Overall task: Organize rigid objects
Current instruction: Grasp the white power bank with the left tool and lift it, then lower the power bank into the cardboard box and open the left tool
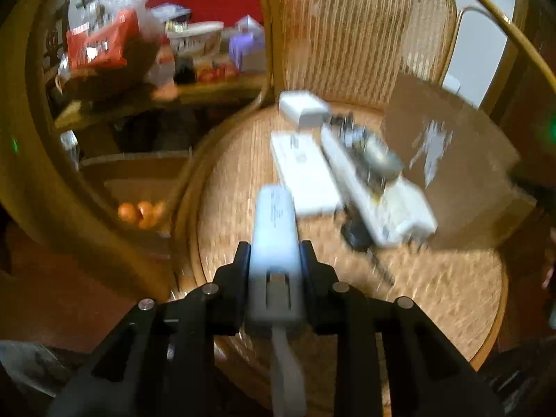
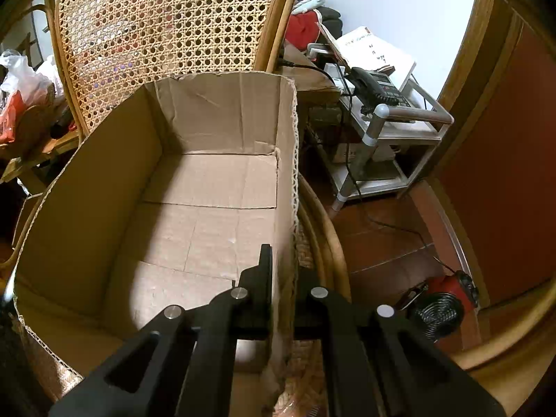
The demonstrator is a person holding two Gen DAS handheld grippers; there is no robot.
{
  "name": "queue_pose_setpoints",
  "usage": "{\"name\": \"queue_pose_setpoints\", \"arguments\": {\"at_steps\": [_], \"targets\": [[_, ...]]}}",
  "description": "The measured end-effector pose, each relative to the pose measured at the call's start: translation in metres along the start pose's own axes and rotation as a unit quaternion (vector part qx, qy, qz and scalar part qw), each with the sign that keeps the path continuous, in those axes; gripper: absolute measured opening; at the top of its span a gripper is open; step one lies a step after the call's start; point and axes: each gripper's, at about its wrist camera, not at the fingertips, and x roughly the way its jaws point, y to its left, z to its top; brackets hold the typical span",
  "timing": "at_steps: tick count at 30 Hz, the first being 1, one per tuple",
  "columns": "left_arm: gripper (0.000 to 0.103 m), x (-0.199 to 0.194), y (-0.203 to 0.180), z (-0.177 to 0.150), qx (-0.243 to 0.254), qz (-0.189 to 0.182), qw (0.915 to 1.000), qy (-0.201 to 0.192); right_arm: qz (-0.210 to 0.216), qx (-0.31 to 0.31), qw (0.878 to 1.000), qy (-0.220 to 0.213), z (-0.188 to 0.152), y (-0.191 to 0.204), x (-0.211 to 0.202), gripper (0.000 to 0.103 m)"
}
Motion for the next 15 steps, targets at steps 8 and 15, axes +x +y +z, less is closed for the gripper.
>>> {"name": "queue_pose_setpoints", "arguments": {"at_steps": [8,15], "targets": [[0.025,-0.045,-0.044,0.072,0.031,-0.046,0.9959,-0.072,-0.006,0.013,1.000,-0.004,0.000,0.001,0.002,0.008],[0.026,-0.044,-0.128,0.105,0.100,-0.126,0.9849,-0.065,0.003,0.033,0.999,0.000,0.000,-0.001,0.005,0.008]]}}
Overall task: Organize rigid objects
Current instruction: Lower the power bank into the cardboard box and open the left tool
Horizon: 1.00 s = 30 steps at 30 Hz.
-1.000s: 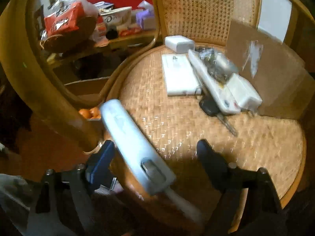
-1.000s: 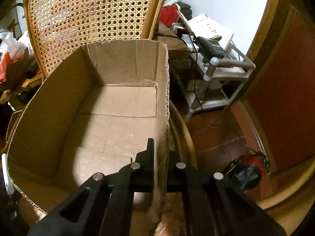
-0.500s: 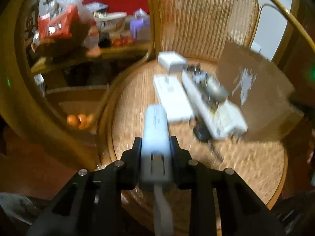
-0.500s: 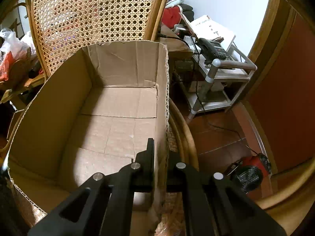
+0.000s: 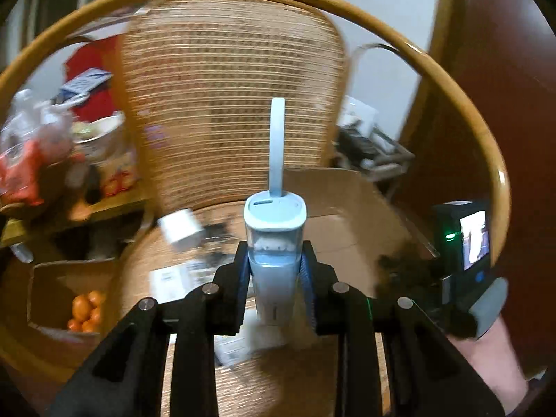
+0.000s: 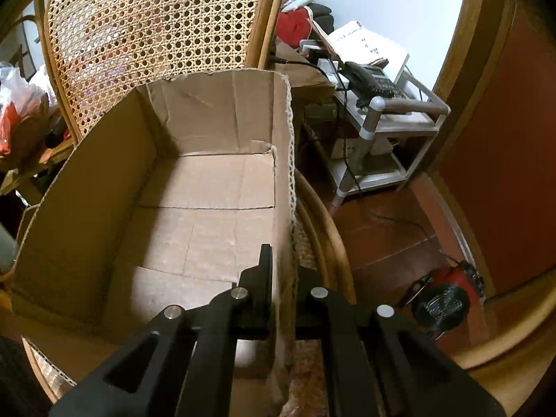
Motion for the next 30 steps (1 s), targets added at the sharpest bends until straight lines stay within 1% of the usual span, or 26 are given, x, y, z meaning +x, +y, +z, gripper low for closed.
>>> {"name": "queue_pose_setpoints", "arguments": {"at_steps": [1,3,5,7,9,10,12,13,14,15,16,18,20,22,23,24,25,26,27,28,29,30], "targets": [[0.027,0.007,-0.014,0.002,0.021,0.010,0.9997,0.000,-0.002,0.000,1.000,0.002,0.000,0.000,0.001,0.008],[0.028,0.015,-0.032,0.003,0.048,0.032,0.9983,-0.004,-0.002,0.001,1.000,0.003,0.001,0.000,0.002,0.008],[0.028,0.016,-0.037,0.003,0.049,0.034,0.9981,-0.013,-0.002,0.002,1.000,0.003,0.001,0.000,0.002,0.008],[0.028,0.017,-0.042,0.003,0.059,0.046,0.9971,-0.012,-0.005,0.003,1.000,0.003,0.001,0.001,0.003,0.008],[0.028,0.014,-0.043,0.002,0.060,0.046,0.9970,-0.016,-0.007,0.003,1.000,0.003,0.001,0.001,0.004,0.008],[0.028,0.010,-0.045,0.004,0.066,0.053,0.9961,-0.025,-0.006,0.003,1.000,0.003,0.001,0.001,0.004,0.008],[0.028,0.002,-0.048,0.006,0.065,0.048,0.9961,-0.035,-0.007,0.004,1.000,0.004,0.001,0.002,0.004,0.008],[0.026,-0.001,-0.051,0.010,0.067,0.044,0.9961,-0.037,-0.006,0.003,1.000,0.004,0.001,0.002,0.004,0.008],[0.026,-0.004,-0.052,0.014,0.062,0.030,0.9968,-0.041,-0.002,0.003,1.000,0.005,0.001,0.002,0.004,0.008],[0.026,-0.005,-0.055,0.018,0.060,0.007,0.9975,-0.037,-0.001,0.004,1.000,0.006,0.001,0.001,0.004,0.008],[0.026,-0.005,-0.060,0.020,0.065,0.001,0.9973,-0.034,0.000,0.005,1.000,0.007,0.001,0.001,0.005,0.008],[0.026,-0.005,-0.071,0.020,0.081,0.005,0.9958,-0.042,0.002,0.005,1.000,0.008,0.001,0.001,0.005,0.008],[0.026,0.005,-0.074,0.017,0.080,0.000,0.9963,-0.030,0.003,0.005,1.000,0.008,0.001,0.000,0.005,0.008],[0.026,0.020,-0.074,0.010,0.074,-0.006,0.9972,-0.010,0.004,0.004,1.000,0.009,0.001,0.001,0.005,0.008],[0.024,0.024,-0.076,0.006,0.070,-0.007,0.9975,-0.006,0.005,0.005,1.000,0.011,0.001,0.000,0.005,0.008],[0.022,0.027,-0.075,0.003,0.070,-0.004,0.9975,-0.005,0.008,0.006,1.000,0.012,0.001,-0.001,0.005,0.008],[0.022,0.031,-0.075,0.000,0.076,0.004,0.9971,-0.003,0.012,0.007,1.000,0.010,0.002,-0.001,0.005,0.008],[0.023,0.032,-0.077,-0.001,0.078,0.004,0.9969,0.000,0.012,0.006,1.000,0.014,0.001,0.000,0.006,0.008],[0.028,0.033,-0.077,-0.001,0.077,-0.001,0.9970,0.000,0.017,0.006,1.000,0.017,0.001,0.000,0.007,0.008],[0.037,0.034,-0.076,-0.001,0.078,-0.005,0.9969,0.001,0.019,0.010,1.000,0.015,0.002,-0.001,0.006,0.008],[0.046,0.033,-0.078,-0.001,0.083,-0.001,0.9965,0.001,0.020,0.012,1.000,0.015,0.002,-0.002,0.006,0.008],[0.075,0.032,-0.078,0.001,0.088,0.008,0.9961,-0.003,0.017,0.010,1.000,0.016,0.001,-0.001,0.006,0.008]]}}
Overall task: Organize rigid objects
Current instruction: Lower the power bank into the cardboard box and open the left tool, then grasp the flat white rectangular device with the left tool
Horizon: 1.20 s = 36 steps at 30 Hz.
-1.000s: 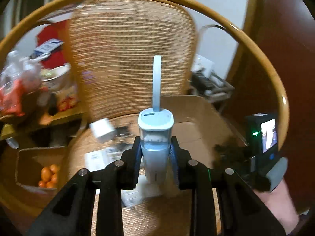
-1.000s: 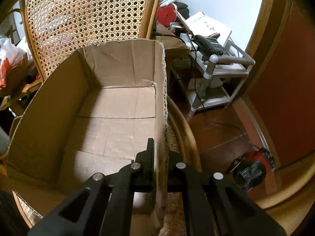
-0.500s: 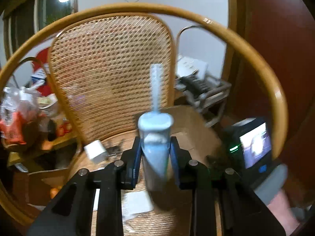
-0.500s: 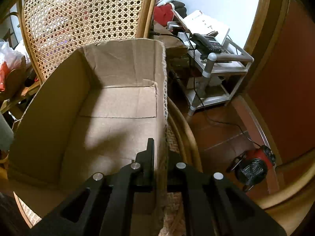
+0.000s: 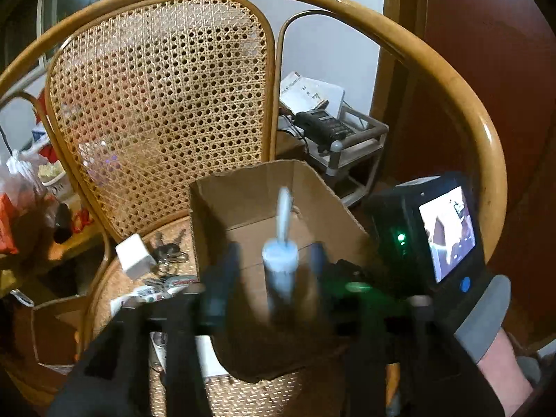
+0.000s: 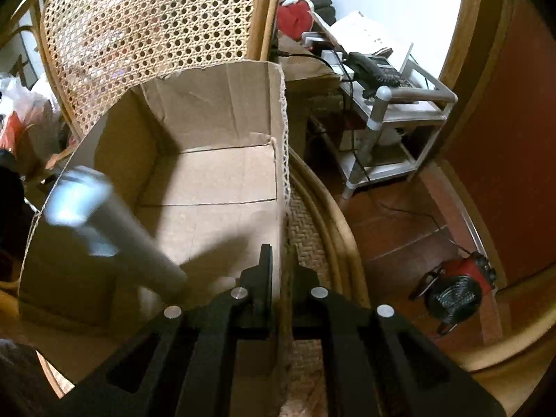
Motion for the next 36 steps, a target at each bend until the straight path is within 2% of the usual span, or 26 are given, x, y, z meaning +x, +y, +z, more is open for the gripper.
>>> {"name": "queue_pose_setpoints", "arguments": {"at_steps": [1,2,4,8,12,15,19,24,27,29,30,32,34,36], "targets": [[0.098,-0.004,-0.002,0.000,0.009,0.016,0.9998,-0.007,-0.003,-0.002,1.000,-0.001,0.000,0.000,0.000,0.008],[0.101,-0.008,-0.001,0.001,0.015,0.028,0.9994,-0.016,-0.002,-0.001,1.000,-0.004,0.000,0.001,-0.001,0.008],[0.101,-0.019,0.000,0.000,0.030,0.048,0.9975,-0.042,-0.004,-0.003,1.000,-0.003,-0.001,0.002,0.000,0.008],[0.101,-0.033,0.013,-0.003,0.042,0.048,0.9969,-0.046,-0.006,-0.006,1.000,-0.004,-0.001,0.001,-0.001,0.008],[0.101,-0.048,0.048,-0.018,0.010,0.066,0.9954,-0.069,-0.006,-0.007,1.000,-0.004,-0.001,0.000,-0.002,0.008],[0.101,-0.042,0.086,-0.035,-0.030,0.094,0.9941,-0.044,-0.007,-0.007,1.000,-0.004,-0.001,0.000,-0.002,0.008],[0.101,-0.025,0.122,-0.066,-0.055,0.099,0.9935,0.011,-0.008,-0.009,1.000,-0.004,-0.001,-0.001,-0.001,0.008],[0.101,0.007,0.149,-0.098,-0.081,0.115,0.9879,0.066,-0.007,-0.010,1.000,-0.004,-0.001,0.000,-0.002,0.008],[0.100,0.027,0.160,-0.104,-0.077,0.134,0.9836,0.093,-0.006,-0.009,1.000,-0.004,-0.001,-0.001,-0.001,0.008],[0.095,0.037,0.167,-0.104,-0.083,0.139,0.9813,0.104,-0.006,-0.009,1.000,-0.003,-0.001,0.000,-0.002,0.008],[0.089,0.042,0.172,-0.105,-0.090,0.137,0.9804,0.109,-0.006,-0.010,1.000,-0.003,0.000,0.000,-0.002,0.008],[0.088,0.052,0.181,-0.107,-0.106,0.137,0.9776,0.120,-0.006,-0.013,1.000,-0.003,0.000,0.001,-0.003,0.008],[0.087,0.061,0.185,-0.107,-0.115,0.117,0.9784,0.126,-0.006,-0.014,1.000,-0.003,0.000,0.000,-0.003,0.008],[0.085,0.069,0.186,-0.106,-0.117,0.115,0.9777,0.131,-0.006,-0.015,1.000,-0.003,0.001,0.000,-0.003,0.008]]}}
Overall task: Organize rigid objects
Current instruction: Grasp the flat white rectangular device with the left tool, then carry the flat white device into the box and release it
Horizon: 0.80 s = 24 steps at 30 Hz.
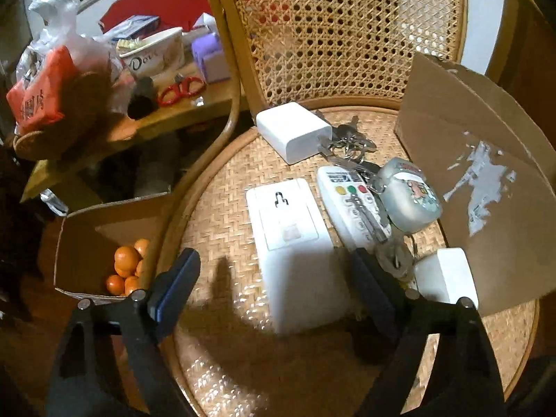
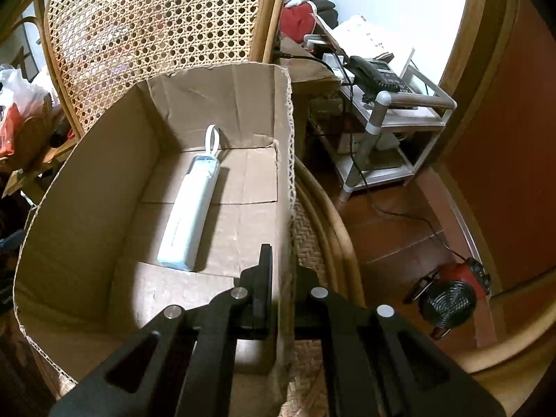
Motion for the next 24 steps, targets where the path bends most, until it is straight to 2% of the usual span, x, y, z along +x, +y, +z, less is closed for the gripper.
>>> {"name": "queue_pose_setpoints", "arguments": {"at_steps": [3,4,6,8,9,10,16,21,24], "targets": [[0.082,0.011,-0.001,0.010,0.001,0.004,0.9999,0.010,-0.002,-0.002,1.000,-0.001,0.000,0.000,0.000,0.008],[0.072,0.018,0.001,0.015,-0.002,0.000,0.9998,0.018,-0.003,-0.004,1.000,-0.001,0.000,0.000,-0.001,0.008],[0.064,0.030,-0.001,0.018,0.005,-0.005,0.9992,0.039,-0.003,-0.005,1.000,-0.001,0.000,0.001,0.000,0.008],[0.063,0.032,0.001,0.019,0.003,-0.008,0.9994,0.034,-0.002,-0.005,1.000,-0.001,0.000,0.000,0.000,0.008],[0.058,0.033,0.003,0.019,-0.003,-0.020,0.9991,0.036,-0.002,-0.005,1.000,-0.001,0.000,0.000,0.000,0.008],[0.049,0.032,0.004,0.019,-0.005,-0.024,0.9992,0.032,-0.002,-0.005,1.000,-0.001,0.001,0.000,0.000,0.008],[0.046,0.025,0.005,0.016,-0.005,-0.038,0.9989,0.027,-0.003,-0.006,1.000,-0.002,0.001,0.001,0.000,0.008],[0.046,-0.002,0.005,0.025,-0.008,-0.049,0.9988,0.004,-0.001,-0.004,1.000,-0.001,0.001,0.001,0.000,0.008],[0.046,-0.029,-0.001,0.040,0.000,-0.067,0.9975,-0.021,0.001,0.001,1.000,-0.001,0.001,0.000,0.000,0.008]]}}
